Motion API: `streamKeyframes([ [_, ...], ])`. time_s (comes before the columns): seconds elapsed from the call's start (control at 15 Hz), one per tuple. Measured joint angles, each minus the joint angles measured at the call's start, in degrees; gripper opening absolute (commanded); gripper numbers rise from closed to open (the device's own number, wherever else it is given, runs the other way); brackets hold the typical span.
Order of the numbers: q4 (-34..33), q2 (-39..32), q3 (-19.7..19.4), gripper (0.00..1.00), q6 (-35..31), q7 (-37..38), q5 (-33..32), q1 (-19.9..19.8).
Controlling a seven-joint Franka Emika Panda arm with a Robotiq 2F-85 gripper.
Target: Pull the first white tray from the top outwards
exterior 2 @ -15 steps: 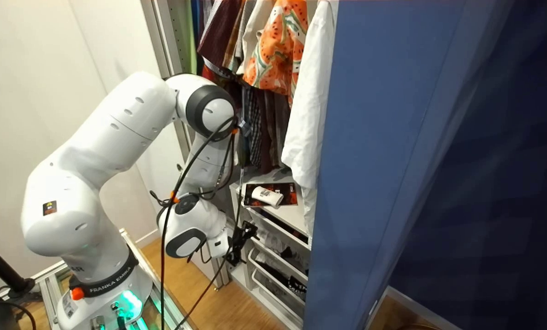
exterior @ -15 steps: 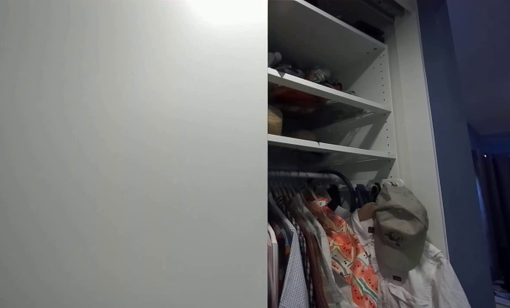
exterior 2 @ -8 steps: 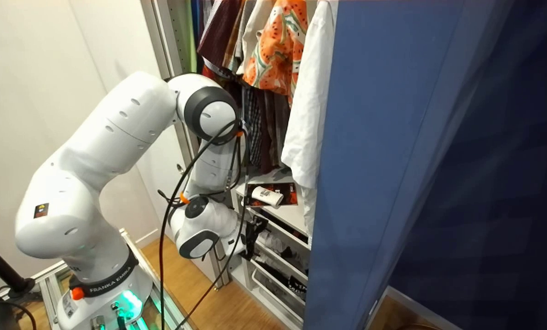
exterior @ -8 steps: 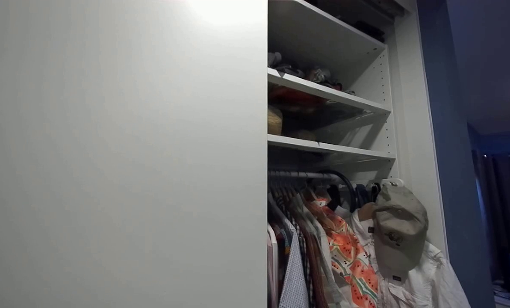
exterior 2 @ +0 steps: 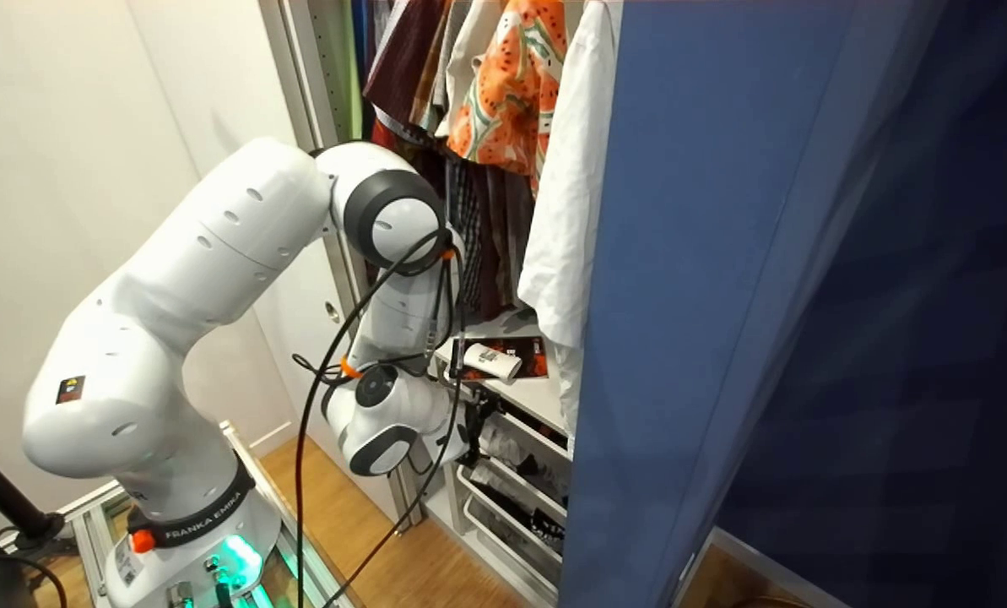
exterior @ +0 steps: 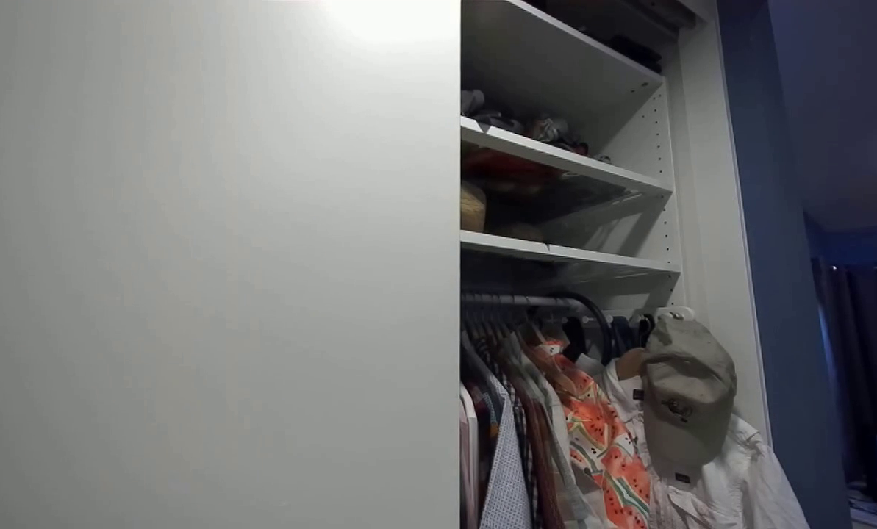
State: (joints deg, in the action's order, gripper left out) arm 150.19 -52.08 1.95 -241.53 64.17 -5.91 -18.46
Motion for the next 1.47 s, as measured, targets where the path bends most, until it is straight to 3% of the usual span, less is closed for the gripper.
streamKeyframes([
  [0.67,-8.41,-7.35,1.81,1.00,-0.08,-0.23,-12.67,-7.72],
  [0.73,-9.00,-7.90,1.87,0.96,-0.29,-0.23,-13.93,-8.45],
  [0.8,-9.36,-8.12,1.94,0.74,-0.23,-0.23,-14.99,-9.20],
  [1.0,-9.85,-8.41,2.13,0.65,-0.33,-0.24,-17.34,-10.88],
  [1.47,-9.17,-7.05,2.84,0.19,-1.16,0.00,-21.14,-12.88],
])
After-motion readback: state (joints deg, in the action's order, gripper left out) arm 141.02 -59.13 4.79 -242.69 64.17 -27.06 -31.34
